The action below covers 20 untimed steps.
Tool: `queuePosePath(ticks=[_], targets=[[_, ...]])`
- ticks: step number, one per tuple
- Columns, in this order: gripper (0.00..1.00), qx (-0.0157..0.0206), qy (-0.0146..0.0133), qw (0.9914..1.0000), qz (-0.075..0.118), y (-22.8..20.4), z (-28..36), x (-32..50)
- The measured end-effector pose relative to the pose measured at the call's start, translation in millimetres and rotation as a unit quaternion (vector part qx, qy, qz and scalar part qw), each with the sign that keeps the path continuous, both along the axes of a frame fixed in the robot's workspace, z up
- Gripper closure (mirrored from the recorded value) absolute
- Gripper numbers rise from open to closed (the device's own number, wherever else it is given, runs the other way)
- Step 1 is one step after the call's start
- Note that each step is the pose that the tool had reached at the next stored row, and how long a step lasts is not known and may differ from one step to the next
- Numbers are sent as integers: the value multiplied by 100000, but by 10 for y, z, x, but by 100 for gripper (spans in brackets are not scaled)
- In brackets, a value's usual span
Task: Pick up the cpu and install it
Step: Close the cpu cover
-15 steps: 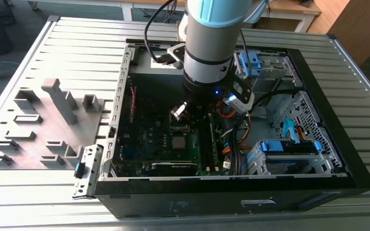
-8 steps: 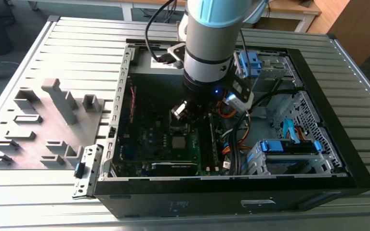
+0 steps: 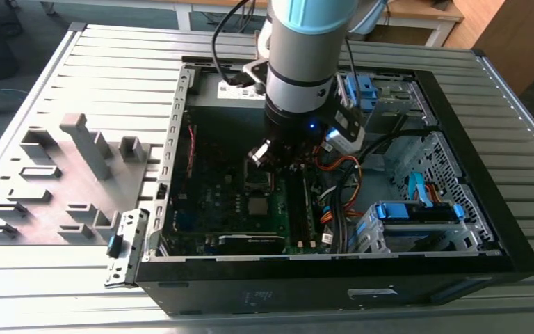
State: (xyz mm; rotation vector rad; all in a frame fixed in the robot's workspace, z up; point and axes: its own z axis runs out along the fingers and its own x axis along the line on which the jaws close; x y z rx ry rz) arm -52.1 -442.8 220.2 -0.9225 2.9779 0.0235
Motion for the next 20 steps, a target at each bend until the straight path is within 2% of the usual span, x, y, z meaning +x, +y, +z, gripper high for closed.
queuePosePath(ticks=[13,20], targets=[[89,12,-4,100000,5,102,-59,16],[89,17,-2,100000,6,112,-69,16]])
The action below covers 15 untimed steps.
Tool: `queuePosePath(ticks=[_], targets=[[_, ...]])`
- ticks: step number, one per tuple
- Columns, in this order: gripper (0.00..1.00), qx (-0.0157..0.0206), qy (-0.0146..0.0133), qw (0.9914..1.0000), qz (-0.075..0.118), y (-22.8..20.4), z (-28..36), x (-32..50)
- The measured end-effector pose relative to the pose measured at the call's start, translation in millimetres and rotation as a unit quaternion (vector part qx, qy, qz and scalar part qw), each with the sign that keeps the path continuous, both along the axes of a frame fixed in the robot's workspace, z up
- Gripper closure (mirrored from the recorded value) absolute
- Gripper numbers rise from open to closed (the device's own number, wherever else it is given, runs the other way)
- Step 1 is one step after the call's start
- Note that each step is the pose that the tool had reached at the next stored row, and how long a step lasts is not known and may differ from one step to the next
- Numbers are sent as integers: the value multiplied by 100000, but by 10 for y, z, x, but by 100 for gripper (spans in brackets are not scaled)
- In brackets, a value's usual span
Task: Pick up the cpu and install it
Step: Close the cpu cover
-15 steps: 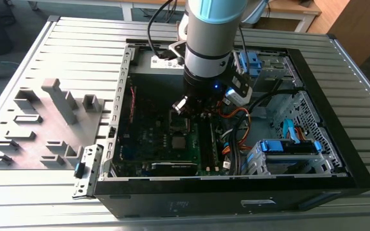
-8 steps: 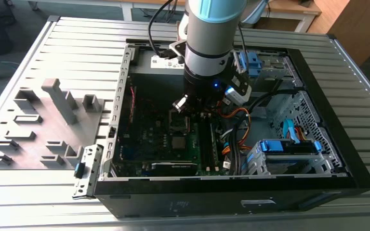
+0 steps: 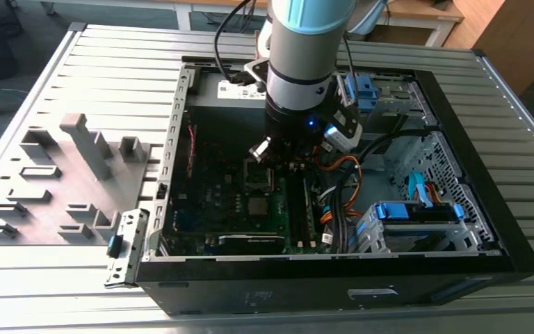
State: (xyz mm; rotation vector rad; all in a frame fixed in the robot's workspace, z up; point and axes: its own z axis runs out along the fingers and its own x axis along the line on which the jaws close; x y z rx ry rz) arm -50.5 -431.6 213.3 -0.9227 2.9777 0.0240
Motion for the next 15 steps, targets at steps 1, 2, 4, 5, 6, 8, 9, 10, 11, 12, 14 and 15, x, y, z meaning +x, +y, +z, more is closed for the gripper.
queuePosePath(ticks=[1,2,4,5,6,8,9,10,11,12,14,15], targets=[[89,9,0,100000,-10,7,-1,-1],[89,17,0,100000,-11,15,-3,-1],[89,21,1,100000,-5,32,-6,0],[89,19,1,100000,-4,39,-9,0],[89,18,2,100000,-5,46,-12,-1],[89,21,-1,100000,-5,60,-18,-7],[89,26,-7,100000,-3,64,-21,-14],[89,25,-16,100000,-2,66,-24,-22],[89,21,-29,100000,-1,69,-27,-31],[89,20,-41,100000,-2,71,-30,-38],[89,28,-73,100000,-4,76,-42,-44],[89,27,-81,100000,1,78,-48,-43]])
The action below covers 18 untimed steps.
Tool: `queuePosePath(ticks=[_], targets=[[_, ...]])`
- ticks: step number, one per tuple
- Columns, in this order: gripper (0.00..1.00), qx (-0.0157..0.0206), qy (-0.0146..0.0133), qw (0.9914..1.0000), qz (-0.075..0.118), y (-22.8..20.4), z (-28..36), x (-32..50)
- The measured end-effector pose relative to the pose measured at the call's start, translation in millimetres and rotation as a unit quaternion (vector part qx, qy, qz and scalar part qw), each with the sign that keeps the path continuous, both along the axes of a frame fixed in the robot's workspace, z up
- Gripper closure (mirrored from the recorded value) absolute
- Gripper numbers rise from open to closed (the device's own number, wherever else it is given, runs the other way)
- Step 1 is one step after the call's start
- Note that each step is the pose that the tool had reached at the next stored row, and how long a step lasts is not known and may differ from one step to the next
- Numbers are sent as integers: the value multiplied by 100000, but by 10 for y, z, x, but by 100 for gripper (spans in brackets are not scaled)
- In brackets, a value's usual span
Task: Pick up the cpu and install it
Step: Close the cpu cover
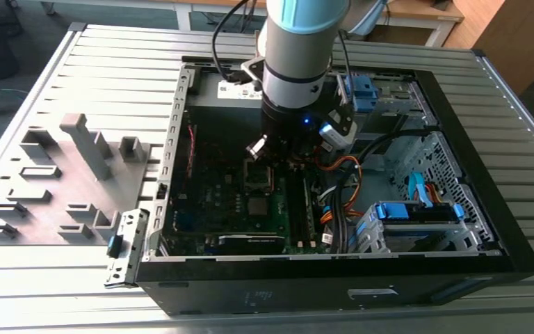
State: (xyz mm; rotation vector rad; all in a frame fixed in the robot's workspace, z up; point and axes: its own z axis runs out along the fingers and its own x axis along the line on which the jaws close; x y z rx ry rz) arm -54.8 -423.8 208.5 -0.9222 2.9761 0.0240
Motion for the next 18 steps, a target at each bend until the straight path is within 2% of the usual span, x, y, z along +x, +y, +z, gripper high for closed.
queuePosePath(ticks=[7,18], targets=[[89,-12,-1,100000,-4,17,-32,-1],[89,-9,-2,100000,1,20,-35,-6]])
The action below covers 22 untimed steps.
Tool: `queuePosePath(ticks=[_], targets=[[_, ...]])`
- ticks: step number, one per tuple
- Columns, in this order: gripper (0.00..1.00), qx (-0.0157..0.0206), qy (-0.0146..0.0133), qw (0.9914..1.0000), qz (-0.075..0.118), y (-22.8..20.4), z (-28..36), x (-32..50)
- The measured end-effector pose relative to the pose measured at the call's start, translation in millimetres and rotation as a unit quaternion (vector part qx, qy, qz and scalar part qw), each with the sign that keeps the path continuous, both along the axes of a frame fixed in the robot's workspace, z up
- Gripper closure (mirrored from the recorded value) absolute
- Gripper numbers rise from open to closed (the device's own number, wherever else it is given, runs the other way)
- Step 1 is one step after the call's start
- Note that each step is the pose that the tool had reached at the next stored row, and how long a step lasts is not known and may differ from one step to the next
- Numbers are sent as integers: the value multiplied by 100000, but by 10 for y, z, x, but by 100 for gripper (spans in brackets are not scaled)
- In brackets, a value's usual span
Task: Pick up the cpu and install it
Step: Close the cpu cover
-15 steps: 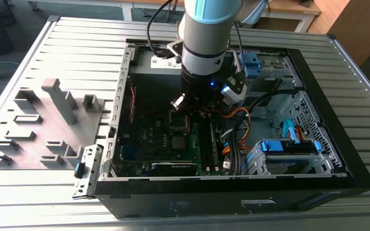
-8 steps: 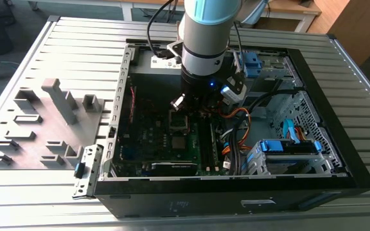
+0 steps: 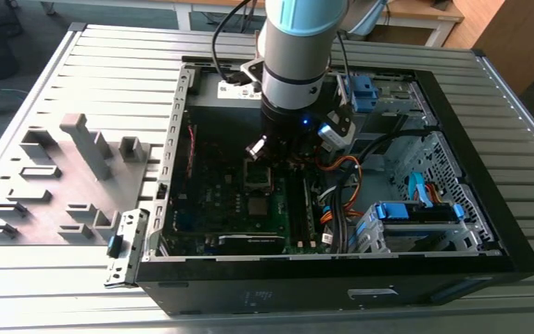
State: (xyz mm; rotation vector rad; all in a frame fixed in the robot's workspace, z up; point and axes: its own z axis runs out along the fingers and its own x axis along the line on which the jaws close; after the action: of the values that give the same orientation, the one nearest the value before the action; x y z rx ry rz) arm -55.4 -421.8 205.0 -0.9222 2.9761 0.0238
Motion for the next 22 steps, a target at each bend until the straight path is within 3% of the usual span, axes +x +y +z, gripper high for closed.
queuePosePath(ticks=[22], targets=[[89,-49,-66,100000,-1,0,-13,-26]])
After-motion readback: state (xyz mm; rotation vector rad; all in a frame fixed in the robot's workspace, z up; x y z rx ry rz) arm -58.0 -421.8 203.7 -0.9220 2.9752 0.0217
